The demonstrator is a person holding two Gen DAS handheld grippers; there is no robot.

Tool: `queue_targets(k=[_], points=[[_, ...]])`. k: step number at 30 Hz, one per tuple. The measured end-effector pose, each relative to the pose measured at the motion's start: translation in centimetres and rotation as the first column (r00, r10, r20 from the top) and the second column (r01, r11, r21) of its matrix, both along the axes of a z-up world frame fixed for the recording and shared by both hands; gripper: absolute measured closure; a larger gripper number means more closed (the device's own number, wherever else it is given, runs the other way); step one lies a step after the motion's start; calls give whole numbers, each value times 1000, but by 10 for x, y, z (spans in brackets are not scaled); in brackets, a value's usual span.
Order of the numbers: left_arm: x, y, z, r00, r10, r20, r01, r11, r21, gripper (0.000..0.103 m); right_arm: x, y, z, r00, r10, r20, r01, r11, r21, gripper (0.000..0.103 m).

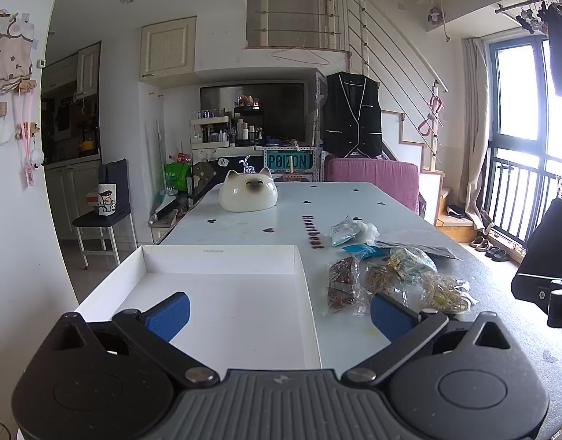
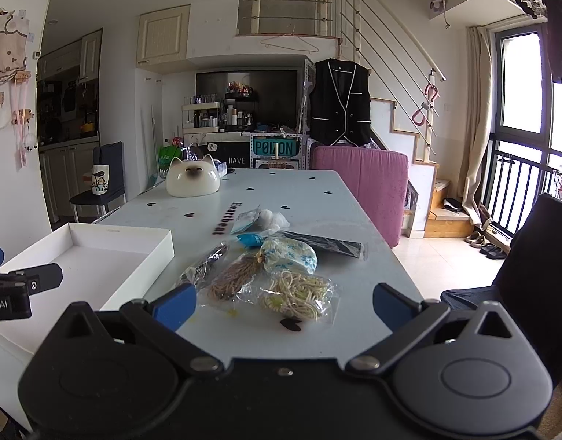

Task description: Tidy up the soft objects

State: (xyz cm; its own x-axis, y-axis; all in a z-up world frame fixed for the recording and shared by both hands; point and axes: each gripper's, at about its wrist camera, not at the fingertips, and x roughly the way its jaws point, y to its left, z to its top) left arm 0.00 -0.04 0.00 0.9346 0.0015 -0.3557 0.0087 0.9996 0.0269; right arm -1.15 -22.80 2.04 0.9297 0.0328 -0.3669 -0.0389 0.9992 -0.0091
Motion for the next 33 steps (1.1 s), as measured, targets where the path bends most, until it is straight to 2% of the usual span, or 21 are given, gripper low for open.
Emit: queue_targets(k=[33], points=[[-2,-2,2,1000,-2,0,2,1000,-2,0,-2,-2,-5,1000,-4,-8,4,1000,1,0]])
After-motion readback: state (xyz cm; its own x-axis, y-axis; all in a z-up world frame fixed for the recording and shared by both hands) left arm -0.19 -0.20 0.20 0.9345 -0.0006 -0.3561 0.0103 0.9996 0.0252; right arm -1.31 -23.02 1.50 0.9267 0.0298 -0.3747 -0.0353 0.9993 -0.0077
